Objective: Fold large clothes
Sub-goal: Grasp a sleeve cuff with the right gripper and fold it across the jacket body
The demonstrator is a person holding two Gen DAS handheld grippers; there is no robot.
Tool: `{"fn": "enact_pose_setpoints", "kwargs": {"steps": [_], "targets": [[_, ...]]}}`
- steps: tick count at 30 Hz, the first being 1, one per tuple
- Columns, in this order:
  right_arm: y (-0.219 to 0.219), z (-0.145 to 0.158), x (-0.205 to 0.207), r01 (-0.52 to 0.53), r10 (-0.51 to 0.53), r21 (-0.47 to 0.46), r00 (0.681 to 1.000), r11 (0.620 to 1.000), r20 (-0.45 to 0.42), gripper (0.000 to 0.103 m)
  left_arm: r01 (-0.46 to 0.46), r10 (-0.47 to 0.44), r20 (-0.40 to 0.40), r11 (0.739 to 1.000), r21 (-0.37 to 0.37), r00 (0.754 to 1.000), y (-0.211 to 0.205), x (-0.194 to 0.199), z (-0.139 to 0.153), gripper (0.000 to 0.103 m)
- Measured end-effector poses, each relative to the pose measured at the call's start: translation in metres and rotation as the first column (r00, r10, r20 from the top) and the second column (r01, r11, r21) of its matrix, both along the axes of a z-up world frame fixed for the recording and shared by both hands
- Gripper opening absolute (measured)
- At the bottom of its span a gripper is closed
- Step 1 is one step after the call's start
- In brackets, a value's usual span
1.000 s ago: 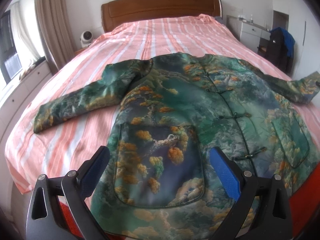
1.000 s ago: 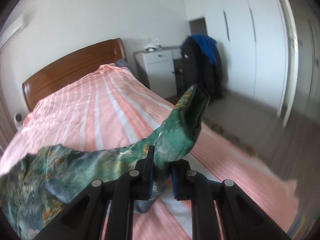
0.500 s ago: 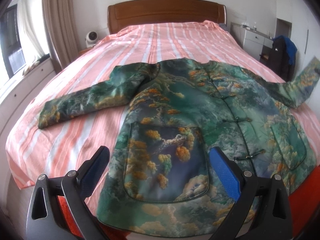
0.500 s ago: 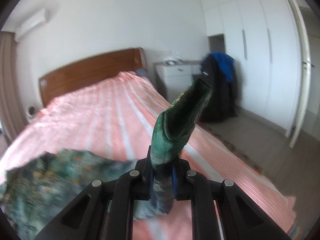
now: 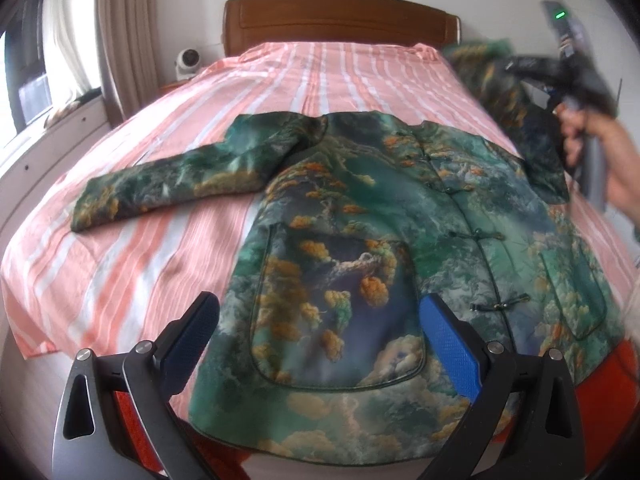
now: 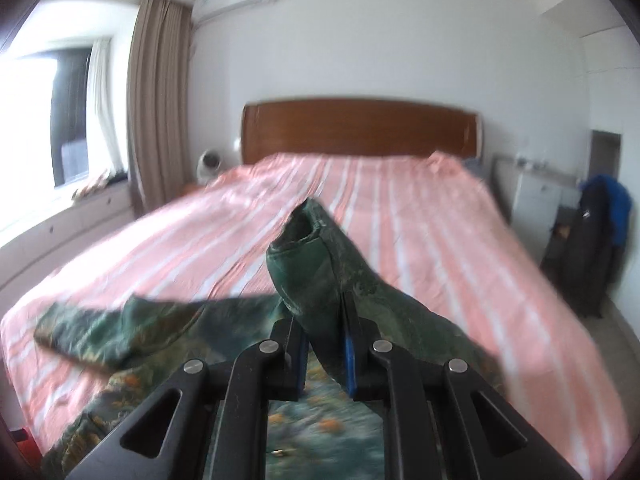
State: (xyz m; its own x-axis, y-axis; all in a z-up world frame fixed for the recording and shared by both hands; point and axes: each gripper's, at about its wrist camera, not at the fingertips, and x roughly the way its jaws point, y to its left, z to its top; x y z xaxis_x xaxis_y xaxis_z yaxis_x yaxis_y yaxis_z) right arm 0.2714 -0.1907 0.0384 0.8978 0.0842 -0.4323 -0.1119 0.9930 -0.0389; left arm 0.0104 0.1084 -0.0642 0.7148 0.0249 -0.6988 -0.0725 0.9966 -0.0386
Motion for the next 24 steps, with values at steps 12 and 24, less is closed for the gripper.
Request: {"fn": "enact_pose_setpoints", "kwargs": {"steps": [12,24], "targets": [[0.035,-0.125,-0.004,-0.026,0.032,0.025,0.947,0.999,-0.318,0.091,-0.055,0.055,-0.028,0.998,-0.011,0.998,0.018,0.007,-0.016,0.101],[0.035,-0.075,-0.077,0.029,-0.073,-0.203,0.974,0.979,-0.216,0.098,-0.049,0.049,-0.025,0.999,-0.01,0.998,0.013,0.002,-0.011,0.101]]}}
